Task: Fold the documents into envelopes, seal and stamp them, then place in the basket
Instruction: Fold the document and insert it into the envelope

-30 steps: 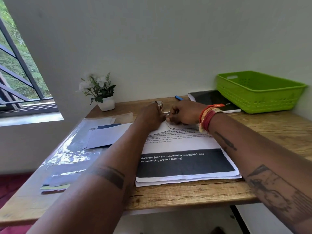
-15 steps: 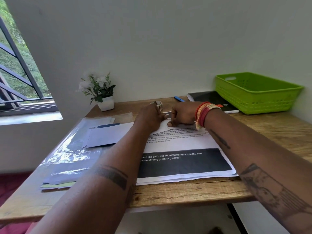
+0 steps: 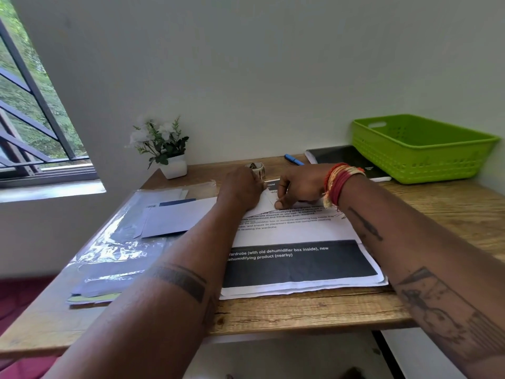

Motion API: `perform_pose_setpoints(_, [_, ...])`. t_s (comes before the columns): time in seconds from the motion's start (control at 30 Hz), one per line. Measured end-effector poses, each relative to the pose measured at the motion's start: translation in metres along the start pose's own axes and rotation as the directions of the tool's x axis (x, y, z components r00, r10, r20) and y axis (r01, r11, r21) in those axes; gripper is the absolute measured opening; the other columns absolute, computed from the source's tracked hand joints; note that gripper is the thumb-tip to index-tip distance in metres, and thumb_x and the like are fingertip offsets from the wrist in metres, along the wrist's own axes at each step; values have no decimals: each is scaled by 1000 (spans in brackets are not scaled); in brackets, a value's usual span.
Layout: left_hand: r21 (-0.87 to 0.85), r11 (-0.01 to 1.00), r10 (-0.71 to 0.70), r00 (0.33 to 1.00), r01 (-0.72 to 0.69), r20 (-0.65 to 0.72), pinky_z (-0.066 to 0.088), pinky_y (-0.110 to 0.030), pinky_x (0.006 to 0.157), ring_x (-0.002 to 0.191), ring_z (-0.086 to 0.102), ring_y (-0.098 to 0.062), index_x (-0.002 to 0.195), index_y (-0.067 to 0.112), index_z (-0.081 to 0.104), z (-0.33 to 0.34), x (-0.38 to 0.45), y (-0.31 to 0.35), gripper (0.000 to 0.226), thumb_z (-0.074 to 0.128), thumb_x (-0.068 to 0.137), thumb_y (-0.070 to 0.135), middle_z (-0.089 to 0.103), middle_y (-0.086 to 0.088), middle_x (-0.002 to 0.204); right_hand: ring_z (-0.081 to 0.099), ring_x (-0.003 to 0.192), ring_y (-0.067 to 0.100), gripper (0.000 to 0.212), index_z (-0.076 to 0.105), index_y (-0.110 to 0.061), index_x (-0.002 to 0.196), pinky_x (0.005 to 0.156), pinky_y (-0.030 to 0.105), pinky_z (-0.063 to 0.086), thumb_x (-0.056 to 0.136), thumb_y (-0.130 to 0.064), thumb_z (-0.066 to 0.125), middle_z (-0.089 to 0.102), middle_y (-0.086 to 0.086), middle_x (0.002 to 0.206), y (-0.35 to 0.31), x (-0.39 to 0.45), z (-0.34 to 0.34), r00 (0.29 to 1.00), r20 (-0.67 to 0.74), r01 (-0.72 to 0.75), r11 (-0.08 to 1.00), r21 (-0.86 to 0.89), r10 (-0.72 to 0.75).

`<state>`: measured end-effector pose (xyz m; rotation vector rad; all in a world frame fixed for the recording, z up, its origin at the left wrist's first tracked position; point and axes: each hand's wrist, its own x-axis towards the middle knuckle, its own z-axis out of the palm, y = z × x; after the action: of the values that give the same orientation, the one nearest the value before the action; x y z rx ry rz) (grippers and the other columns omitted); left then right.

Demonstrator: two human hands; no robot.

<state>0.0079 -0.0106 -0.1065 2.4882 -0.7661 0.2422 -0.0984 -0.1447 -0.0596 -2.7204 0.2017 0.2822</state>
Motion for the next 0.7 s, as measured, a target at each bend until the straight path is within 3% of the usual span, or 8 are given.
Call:
perform_pose_setpoints(0.1, [-27, 1000, -4, 999, 3, -32, 36, -28, 70, 82, 59, -22, 70, 19, 64, 1, -2, -1, 26, 67, 93, 32, 67, -2, 82, 52, 76, 18, 48, 69, -4, 115, 70, 30, 45, 89, -44, 72, 63, 5, 90, 0, -3, 0, 999, -33, -3, 999, 34, 5])
perform_pose_setpoints(0.2, [-95, 995, -11, 998, 5, -57, 36, -28, 70, 85, 63, -24, 68, 20, 61, 2, 0, -5, 26, 65, 92, 31, 63, 1, 77, 48, 57, 11, 51, 69, -4, 104, 56, 24, 38, 96, -52, 57, 58, -1, 69, -5, -5, 1, 991, -120, -50, 998, 23, 53])
perform_pose_setpoints(0.3, [-176, 984, -15, 992, -7, -125, 34, -27, 67, 78, 59, -19, 69, 22, 60, -2, -1, -7, 27, 66, 93, 35, 58, 6, 72, 50, 59, 12, 55, 72, -5, 104, 56, 24, 38, 97, -56, 52, 59, -1, 71, -7, -5, 2, 973, -203, -97, 994, 49, 105])
perform_pose_setpoints(0.43, [-290, 955, -2, 975, -64, -224, 34, -22, 57, 68, 52, -2, 85, 23, 66, -12, -7, -4, 19, 66, 94, 39, 60, 11, 74, 52, 54, 13, 32, 70, -14, 92, 55, 24, 41, 96, -45, 61, 62, -1, 68, -9, -5, 1, 975, -205, -58, 986, 157, 90])
perform_pose_setpoints(0.6, [-426, 900, -66, 938, -91, -340, 35, -16, 57, 72, 56, -2, 93, 21, 61, -25, -21, 9, 14, 67, 94, 34, 62, 9, 79, 72, 65, 21, 16, 66, -16, 86, 52, 30, 56, 92, -30, 67, 75, 11, 88, -9, 4, 13, 920, -372, 92, 850, 519, 128])
perform_pose_setpoints(0.7, [-385, 920, -68, 933, -79, -353, 30, -15, 57, 71, 54, -4, 86, 21, 60, -32, -27, 27, 25, 58, 99, 42, 60, 11, 78, 74, 64, 18, 15, 69, -12, 92, 64, 41, 64, 94, -27, 66, 74, 7, 83, -16, -2, 19, 833, -551, 287, 815, 504, 48])
